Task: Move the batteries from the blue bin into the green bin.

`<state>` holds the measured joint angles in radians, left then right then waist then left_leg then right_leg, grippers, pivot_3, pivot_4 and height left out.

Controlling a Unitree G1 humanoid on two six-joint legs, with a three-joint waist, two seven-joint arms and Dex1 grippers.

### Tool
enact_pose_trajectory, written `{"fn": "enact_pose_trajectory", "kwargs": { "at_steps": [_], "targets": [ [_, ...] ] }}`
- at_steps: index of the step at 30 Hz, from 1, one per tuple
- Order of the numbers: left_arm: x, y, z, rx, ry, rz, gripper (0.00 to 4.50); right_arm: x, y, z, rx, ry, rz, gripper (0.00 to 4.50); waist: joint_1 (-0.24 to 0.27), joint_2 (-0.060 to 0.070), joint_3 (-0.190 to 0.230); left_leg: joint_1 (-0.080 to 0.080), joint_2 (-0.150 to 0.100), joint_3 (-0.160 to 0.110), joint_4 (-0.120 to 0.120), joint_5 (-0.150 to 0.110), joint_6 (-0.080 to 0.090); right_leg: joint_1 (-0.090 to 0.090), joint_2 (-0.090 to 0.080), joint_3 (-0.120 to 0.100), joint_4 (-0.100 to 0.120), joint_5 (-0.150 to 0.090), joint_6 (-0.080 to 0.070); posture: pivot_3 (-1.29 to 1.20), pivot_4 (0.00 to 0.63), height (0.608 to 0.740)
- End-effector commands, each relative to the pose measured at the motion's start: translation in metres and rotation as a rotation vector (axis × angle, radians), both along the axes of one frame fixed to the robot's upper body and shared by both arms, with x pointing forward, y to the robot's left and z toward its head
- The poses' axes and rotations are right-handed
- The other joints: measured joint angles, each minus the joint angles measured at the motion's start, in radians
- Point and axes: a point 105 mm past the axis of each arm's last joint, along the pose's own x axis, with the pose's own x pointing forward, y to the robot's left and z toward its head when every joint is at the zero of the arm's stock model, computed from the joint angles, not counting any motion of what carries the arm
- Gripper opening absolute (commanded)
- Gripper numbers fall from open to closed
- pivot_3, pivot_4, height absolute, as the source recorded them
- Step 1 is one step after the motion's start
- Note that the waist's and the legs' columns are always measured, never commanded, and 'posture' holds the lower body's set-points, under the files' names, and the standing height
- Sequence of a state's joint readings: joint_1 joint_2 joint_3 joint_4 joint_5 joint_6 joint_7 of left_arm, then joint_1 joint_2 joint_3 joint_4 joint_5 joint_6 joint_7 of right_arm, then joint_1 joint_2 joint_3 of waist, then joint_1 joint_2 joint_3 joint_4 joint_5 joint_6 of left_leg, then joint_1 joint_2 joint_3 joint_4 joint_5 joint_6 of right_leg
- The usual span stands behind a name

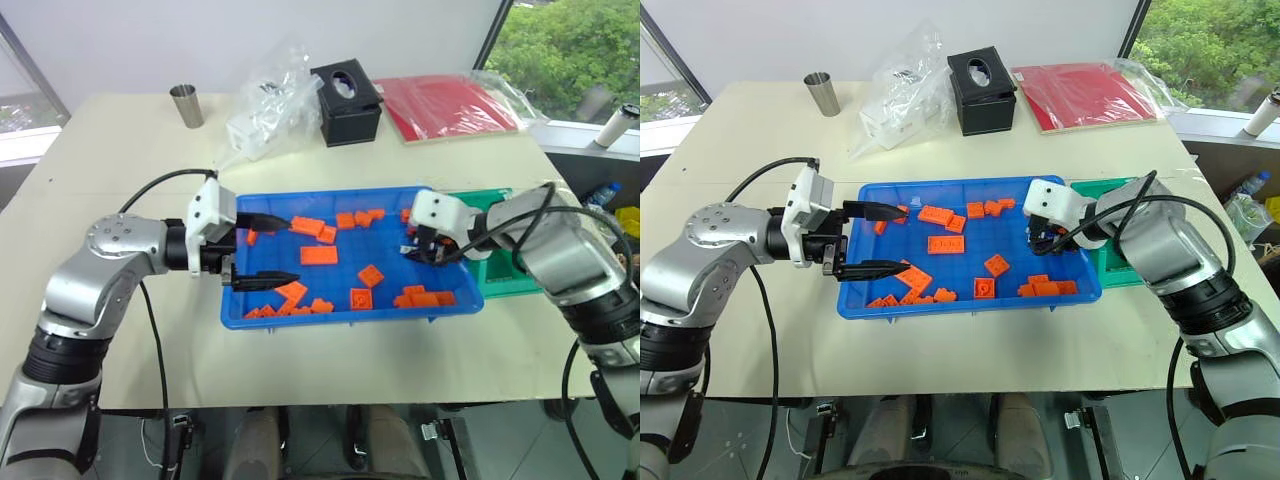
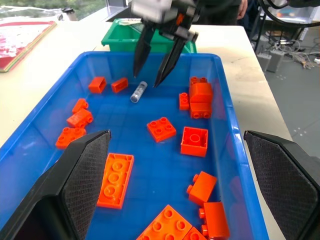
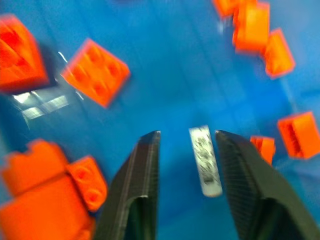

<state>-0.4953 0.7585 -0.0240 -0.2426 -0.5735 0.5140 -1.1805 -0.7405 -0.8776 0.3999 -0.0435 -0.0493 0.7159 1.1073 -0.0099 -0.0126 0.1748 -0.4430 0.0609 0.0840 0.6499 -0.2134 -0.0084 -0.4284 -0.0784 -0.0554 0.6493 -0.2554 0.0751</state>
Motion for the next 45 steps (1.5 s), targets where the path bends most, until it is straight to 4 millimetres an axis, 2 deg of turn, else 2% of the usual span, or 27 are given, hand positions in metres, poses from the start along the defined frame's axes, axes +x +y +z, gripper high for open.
{"fn": "enact_pose_trajectory", "kwargs": {
  "at_steps": [1,13,14,17,21,25,29,30,32,34,36,38,42,43,44,45],
  "targets": [
    [-0.002,0.0,0.008,0.003,-0.051,-0.011,4.5,0.013,-0.002,0.009,-0.022,-0.061,0.0,1.76,-0.001,0.0,0.0,0.0,0.0,0.0,0.0,0.0,0.0,0.0,0.0,0.0,0.0,0.0,0.0,0.0,0.15,0.736],
    [-0.006,0.006,0.009,0.005,-0.055,0.027,4.5,0.021,-0.006,-0.016,-0.051,0.018,0.015,1.76,0.002,0.0,0.0,0.0,0.0,0.0,0.0,0.0,0.0,0.0,0.0,0.0,0.0,0.0,0.0,0.0,0.15,0.736],
    [-0.006,0.007,0.009,0.005,-0.055,0.029,4.5,0.019,-0.005,-0.018,-0.051,0.03,0.025,1.25,0.002,0.0,0.0,0.0,0.0,0.0,0.0,0.0,0.0,0.0,0.0,0.0,0.0,0.0,0.0,0.0,0.15,0.736],
    [-0.005,0.009,0.009,0.007,-0.056,0.036,4.5,0.015,-0.001,-0.02,-0.025,0.061,0.034,0.16,0.002,0.0,0.0,0.0,0.0,0.0,0.0,0.0,0.0,0.0,0.0,0.0,0.0,0.0,0.0,0.0,0.15,0.736],
    [-0.004,0.01,0.01,0.007,-0.058,0.04,4.5,0.013,0.003,-0.017,0.002,0.074,0.025,0.11,0.001,0.0,0.0,0.0,0.0,0.0,0.0,0.0,0.0,0.001,0.0,0.0,0.0,0.0,0.0,0.0,0.15,0.736],
    [-0.002,0.01,0.01,0.005,-0.058,0.041,4.5,0.012,0.007,-0.005,0.058,0.069,0.001,0.11,0.001,0.0,0.0,0.0,0.0,0.0,0.0,0.0,0.0,0.0,0.0,0.0,0.0,0.0,0.0,0.0,0.15,0.736],
    [-0.003,0.01,0.007,0.004,-0.047,0.036,4.5,0.011,0.018,0.069,0.343,-0.054,-0.101,0.11,0.001,0.001,0.001,0.0,0.0,0.0,0.0,0.0,0.0,0.0,0.0,0.0,0.001,0.0,0.0,0.0,0.15,0.736],
    [-0.003,0.011,0.006,0.005,-0.045,0.035,4.5,0.01,0.013,0.083,0.404,-0.076,-0.148,0.11,0.001,0.002,0.001,0.0,0.0,0.0,0.0,0.0,0.0,0.0,0.0,0.0,0.001,0.0,0.0,0.0,0.15,0.736],
    [-0.004,0.012,0.003,0.005,-0.037,0.035,4.5,0.01,-0.009,0.107,0.461,-0.156,-0.248,0.11,0.001,0.002,0.001,0.0,0.0,0.0,0.0,0.0,0.0,-0.001,0.0,0.0,0.001,0.0,0.0,0.0,0.15,0.736],
    [-0.005,0.013,0.001,0.008,-0.029,0.037,4.5,0.008,-0.042,0.116,0.436,-0.239,-0.363,0.11,0.016,0.002,0.001,0.0,0.0,0.0,0.0,0.0,0.0,0.0,0.0,0.0,0.001,0.0,0.0,0.0,0.15,0.736],
    [-0.005,0.016,-0.001,0.01,-0.021,0.041,4.5,0.001,-0.068,0.115,0.411,-0.264,-0.454,0.11,0.026,0.001,0.001,0.0,0.0,0.0,-0.001,0.0,0.0,0.0,-0.001,-0.001,-0.001,0.0,0.0,0.0,0.15,0.736],
    [-0.003,0.02,-0.002,0.012,-0.014,0.052,4.5,-0.01,-0.086,0.104,0.393,-0.245,-0.522,0.11,0.024,0.0,0.0,0.0,-0.001,0.0,0.0,0.0,0.0,0.0,-0.002,0.0,-0.001,0.0,0.0,0.0,0.15,0.736],
    [0.002,0.025,-0.003,0.01,-0.008,0.076,4.5,-0.023,-0.092,0.081,0.4,-0.199,-0.578,0.11,0.015,0.002,0.001,0.0,-0.001,0.001,0.0,0.0,0.0,0.0,-0.002,0.0,0.0,0.0,0.0,0.0,0.15,0.736],
    [0.003,0.025,-0.003,0.01,-0.007,0.079,4.5,-0.024,-0.093,0.077,0.401,-0.199,-0.589,1.14,0.012,0.003,0.001,0.001,-0.001,0.001,0.0,0.0,0.0,0.0,-0.002,0.0,0.0,0.0,0.0,0.0,0.15,0.736],
    [0.004,0.025,-0.002,0.009,-0.007,0.08,4.5,-0.023,-0.095,0.072,0.396,-0.205,-0.604,1.41,0.009,0.003,0.001,0.001,0.0,0.001,0.0,0.0,0.0,0.0,-0.001,0.0,0.001,0.0,0.0,0.0,0.15,0.736],
    [0.005,0.025,-0.001,0.008,-0.006,0.081,4.5,-0.023,-0.097,0.069,0.386,-0.216,-0.613,1.96,0.008,0.003,0.001,0.001,0.0,0.001,-0.001,0.0,0.0,0.0,0.0,0.0,0.001,0.0,0.0,0.0,0.15,0.736]
  ]
}}
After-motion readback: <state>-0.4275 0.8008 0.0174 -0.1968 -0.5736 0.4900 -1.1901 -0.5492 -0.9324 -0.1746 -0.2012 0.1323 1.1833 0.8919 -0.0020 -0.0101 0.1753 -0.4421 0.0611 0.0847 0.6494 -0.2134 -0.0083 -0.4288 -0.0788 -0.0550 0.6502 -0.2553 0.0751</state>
